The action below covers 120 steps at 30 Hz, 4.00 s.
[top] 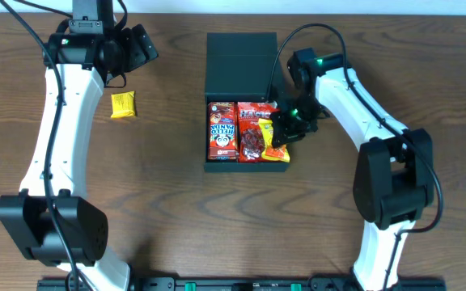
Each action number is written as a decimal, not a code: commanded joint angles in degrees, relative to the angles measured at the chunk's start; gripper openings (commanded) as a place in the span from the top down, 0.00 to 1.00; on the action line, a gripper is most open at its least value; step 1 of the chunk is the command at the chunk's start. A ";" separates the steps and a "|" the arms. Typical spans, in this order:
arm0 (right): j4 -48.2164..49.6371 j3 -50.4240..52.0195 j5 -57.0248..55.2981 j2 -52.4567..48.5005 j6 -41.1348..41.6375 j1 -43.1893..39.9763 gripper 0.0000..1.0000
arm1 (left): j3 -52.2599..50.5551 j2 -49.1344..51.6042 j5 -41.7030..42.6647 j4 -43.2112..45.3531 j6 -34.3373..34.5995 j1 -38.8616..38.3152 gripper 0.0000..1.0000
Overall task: Pack container
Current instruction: 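Press the Julie's packet down into the box with the right gripper, then grasp the small yellow packet on the table with the left gripper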
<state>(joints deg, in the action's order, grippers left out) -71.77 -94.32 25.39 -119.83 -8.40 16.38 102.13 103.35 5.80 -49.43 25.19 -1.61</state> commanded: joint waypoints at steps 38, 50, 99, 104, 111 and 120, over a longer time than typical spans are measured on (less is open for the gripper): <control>-14.73 -6.60 -9.29 0.48 2.36 1.51 0.98 | 0.79 -0.28 -0.44 0.59 -1.46 0.09 0.05; -9.11 -0.92 -9.35 0.46 2.80 4.72 0.99 | 0.79 -0.28 -0.42 0.50 -1.49 0.09 0.05; -7.82 -26.01 -9.55 5.03 1.90 -4.35 0.01 | -16.04 17.27 -15.26 12.52 -32.89 1.51 0.05; -7.91 -26.01 -9.55 5.51 1.92 -5.33 0.01 | -16.04 18.75 -14.69 14.62 -32.89 3.54 0.05; -7.17 -26.01 -9.53 5.51 1.97 -5.38 0.01 | -16.04 18.91 -5.05 17.33 -32.94 6.62 0.05; -5.31 -26.01 -9.53 5.51 3.26 -5.38 0.01 | -16.04 20.94 -1.38 20.00 -32.94 7.76 0.05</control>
<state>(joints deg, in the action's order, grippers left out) -77.36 -119.22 15.77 -115.46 -6.35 11.20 85.84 122.56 3.01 -29.56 -7.40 6.00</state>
